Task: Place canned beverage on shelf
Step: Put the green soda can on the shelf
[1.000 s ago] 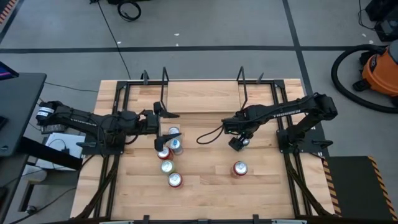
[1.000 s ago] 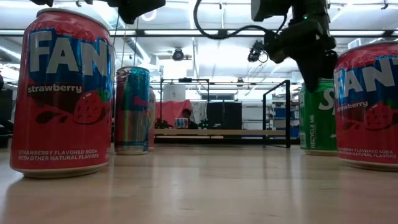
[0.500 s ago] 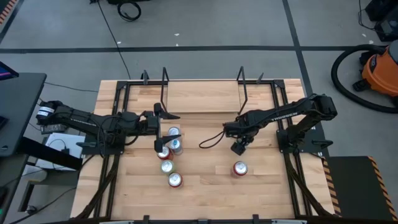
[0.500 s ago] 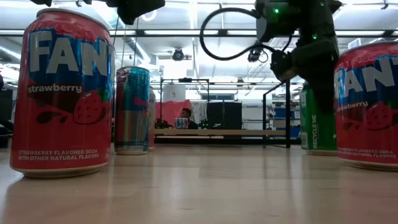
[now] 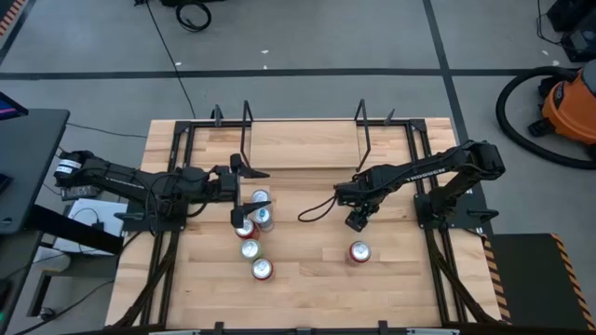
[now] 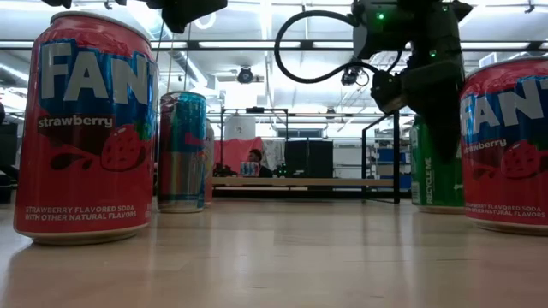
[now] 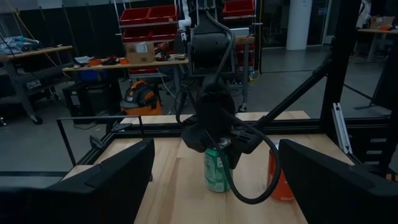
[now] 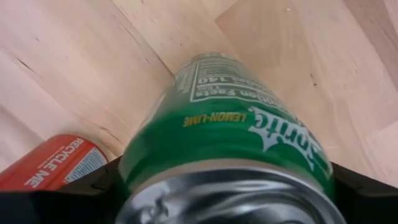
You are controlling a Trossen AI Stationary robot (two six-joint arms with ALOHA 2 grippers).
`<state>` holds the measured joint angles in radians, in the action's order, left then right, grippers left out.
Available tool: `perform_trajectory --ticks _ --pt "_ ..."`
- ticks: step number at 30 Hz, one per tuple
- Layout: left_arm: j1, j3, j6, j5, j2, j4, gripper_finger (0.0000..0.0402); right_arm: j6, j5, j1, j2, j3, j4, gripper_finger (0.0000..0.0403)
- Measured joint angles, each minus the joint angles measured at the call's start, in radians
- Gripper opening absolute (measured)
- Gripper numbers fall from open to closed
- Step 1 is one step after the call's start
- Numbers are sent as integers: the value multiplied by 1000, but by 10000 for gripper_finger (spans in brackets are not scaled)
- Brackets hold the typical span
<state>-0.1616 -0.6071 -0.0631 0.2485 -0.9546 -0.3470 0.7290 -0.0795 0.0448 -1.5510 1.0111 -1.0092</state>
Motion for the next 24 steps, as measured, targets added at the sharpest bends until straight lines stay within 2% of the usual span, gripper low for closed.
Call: perform_trajectory --ticks 13,24 --pt "0 0 0 0 0 1 354 23 12 -8 0 5 2 321" --pt "0 0 0 0 0 2 354 -25 30 -64 -1 105 -1 321"
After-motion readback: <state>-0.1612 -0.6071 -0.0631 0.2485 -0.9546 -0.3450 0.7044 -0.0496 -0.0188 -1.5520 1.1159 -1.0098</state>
